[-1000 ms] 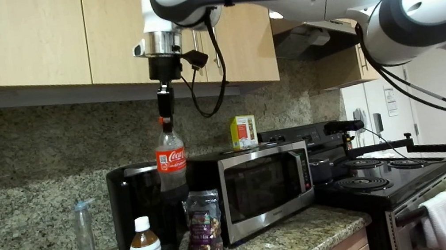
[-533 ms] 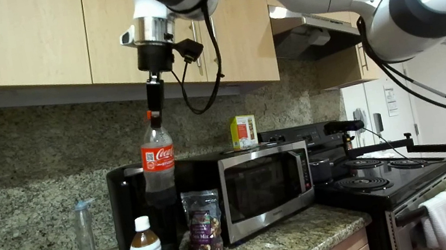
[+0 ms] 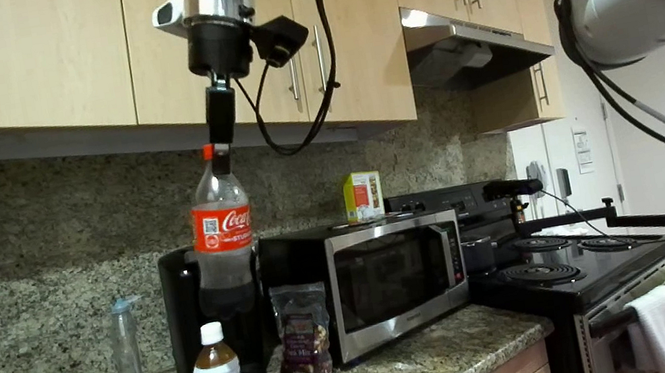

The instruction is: Put the Coca-Cola bottle in the blue bag

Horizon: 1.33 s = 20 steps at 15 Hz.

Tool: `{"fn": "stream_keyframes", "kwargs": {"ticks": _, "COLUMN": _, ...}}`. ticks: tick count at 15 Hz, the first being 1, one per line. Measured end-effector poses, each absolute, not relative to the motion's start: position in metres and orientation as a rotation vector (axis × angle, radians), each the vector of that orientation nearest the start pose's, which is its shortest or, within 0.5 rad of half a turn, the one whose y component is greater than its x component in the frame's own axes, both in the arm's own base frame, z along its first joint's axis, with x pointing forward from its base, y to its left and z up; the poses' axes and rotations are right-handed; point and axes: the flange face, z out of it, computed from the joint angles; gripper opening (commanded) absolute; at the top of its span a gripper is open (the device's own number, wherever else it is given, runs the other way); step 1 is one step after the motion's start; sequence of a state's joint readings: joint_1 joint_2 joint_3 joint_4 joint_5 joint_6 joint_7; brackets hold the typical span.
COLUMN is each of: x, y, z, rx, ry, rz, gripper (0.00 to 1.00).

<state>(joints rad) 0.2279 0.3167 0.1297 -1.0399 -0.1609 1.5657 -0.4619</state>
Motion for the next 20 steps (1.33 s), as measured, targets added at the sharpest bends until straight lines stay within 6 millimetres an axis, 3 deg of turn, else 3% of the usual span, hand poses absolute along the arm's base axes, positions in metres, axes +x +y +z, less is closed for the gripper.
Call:
{"fn": "stream_keyframes", "kwargs": {"ticks": 5, "x": 0.596, "y": 0.25, "z": 0.638, "rx": -2.887, "ry": -1.486, "rz": -0.157, "gripper": 0.12}}
{"fn": "stream_keyframes", "kwargs": {"ticks": 8, "x": 0.581, "y": 0.285, "z": 0.622, "rx": -2.819, "ry": -1.609, "rz": -0.094, "gripper": 0.12}}
{"fn": "stream_keyframes", "kwargs": {"ticks": 13, "x": 0.557, "y": 0.327, "z": 0.622, "rx": -2.735, "ry": -1.761, "rz": -0.078, "gripper": 0.12}}
{"fn": "stream_keyframes", "kwargs": {"ticks": 20, "x": 0.528, "y": 0.36, "z": 0.637, "rx": -2.697, "ry": -1.948, "rz": -0.123, "gripper": 0.12}}
